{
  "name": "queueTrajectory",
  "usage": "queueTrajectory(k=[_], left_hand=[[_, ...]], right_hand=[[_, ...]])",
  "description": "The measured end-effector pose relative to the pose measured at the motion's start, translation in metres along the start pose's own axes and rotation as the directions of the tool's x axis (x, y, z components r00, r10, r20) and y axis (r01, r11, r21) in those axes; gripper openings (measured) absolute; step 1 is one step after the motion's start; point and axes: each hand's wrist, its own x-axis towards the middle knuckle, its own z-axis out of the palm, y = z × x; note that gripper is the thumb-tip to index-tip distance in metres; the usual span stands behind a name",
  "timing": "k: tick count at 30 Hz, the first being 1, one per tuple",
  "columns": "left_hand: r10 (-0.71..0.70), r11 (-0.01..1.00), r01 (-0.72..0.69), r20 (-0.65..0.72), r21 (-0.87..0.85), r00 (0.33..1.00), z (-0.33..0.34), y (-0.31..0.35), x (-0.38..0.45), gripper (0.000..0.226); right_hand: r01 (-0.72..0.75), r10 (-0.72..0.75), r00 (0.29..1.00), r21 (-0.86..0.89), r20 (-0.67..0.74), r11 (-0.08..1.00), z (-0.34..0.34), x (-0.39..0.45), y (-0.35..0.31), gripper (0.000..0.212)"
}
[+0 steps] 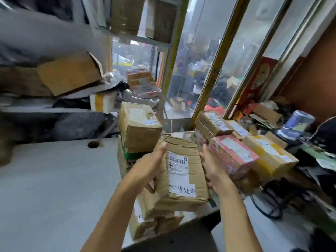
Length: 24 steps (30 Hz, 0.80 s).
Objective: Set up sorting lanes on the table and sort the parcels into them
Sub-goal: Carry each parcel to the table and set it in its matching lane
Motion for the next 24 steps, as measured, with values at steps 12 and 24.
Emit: queueTrajectory(k=[12, 24], left_hand=[[-0.199, 0.98, 0.188, -0.398, -0.067, 0.896, -0.008, -0.019, -0.012, 0.081], [-0.153, 0.986, 0.097, -0.507, -0.136, 0.849, 0.009, -0.012, -0.004, 0.053]], right_hand=[[0.001, 0.08, 0.858, -0.157, 0.508, 0.988, 0.059, 0.032, -0.031, 0.079], [0.032, 0.082, 0.855, -0.209, 0.513, 0.977, 0.054, 0.049, -0.036, 0.085]])
